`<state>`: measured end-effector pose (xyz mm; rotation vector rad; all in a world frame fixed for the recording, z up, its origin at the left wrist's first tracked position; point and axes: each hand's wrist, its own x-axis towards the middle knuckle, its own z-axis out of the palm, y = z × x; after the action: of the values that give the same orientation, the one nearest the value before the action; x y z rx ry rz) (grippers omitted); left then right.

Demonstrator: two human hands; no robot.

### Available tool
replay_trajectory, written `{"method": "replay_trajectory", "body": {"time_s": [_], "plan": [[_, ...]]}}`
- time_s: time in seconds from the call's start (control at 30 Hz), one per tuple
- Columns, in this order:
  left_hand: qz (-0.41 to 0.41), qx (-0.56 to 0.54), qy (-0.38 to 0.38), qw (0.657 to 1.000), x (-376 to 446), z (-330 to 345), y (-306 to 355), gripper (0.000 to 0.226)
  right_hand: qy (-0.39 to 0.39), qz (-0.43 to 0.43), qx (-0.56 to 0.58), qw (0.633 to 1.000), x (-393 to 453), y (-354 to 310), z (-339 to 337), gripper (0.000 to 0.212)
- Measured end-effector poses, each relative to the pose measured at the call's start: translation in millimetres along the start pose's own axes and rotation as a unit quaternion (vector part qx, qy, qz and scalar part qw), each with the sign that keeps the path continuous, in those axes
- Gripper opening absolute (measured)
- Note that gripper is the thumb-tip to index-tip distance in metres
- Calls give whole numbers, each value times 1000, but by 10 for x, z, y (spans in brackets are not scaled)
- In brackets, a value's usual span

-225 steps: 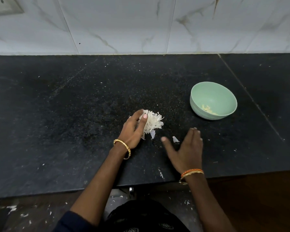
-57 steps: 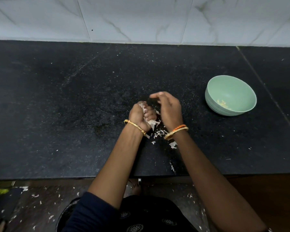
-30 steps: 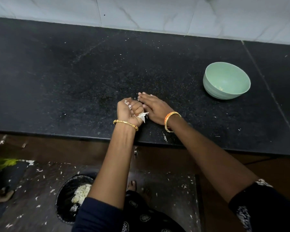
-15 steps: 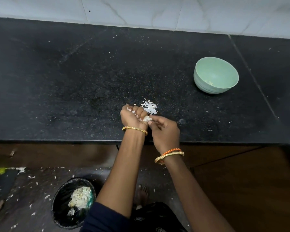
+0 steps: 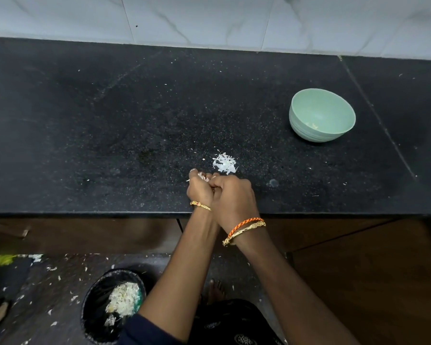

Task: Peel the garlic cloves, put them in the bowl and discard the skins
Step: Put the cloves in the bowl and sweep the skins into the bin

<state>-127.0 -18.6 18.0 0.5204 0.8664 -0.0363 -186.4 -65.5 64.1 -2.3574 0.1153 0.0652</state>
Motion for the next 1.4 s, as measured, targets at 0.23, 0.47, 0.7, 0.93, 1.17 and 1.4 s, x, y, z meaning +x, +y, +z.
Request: {"method": "replay_trajectory", "body": {"time_s": [0.23,0.47,0.7,0.93,1.17,1.4], "plan": [[15,166,43,985,-74,-39,16,40,-28,-7,-136,990,65,-94,-102,24],[-28,176,-38,983,-27,-54,-12,31,-105,-30,15,994,335,209,-264,23],[-138,152,-172,964,-91,-140,18,40,-285,-65,270,917,619,527,-314,27],[-253,86,-184,946,-164,-457,54,63,33,-58,251,966,977,611,-191,30],[-335,136,-226,905,-139,-887,-218,48,-60,-106,51,991,1291,776,127,35],[-411,153,-268,858,58,-1188,-502,43,-153,-264,-46,951,854,984,83,45]]}}
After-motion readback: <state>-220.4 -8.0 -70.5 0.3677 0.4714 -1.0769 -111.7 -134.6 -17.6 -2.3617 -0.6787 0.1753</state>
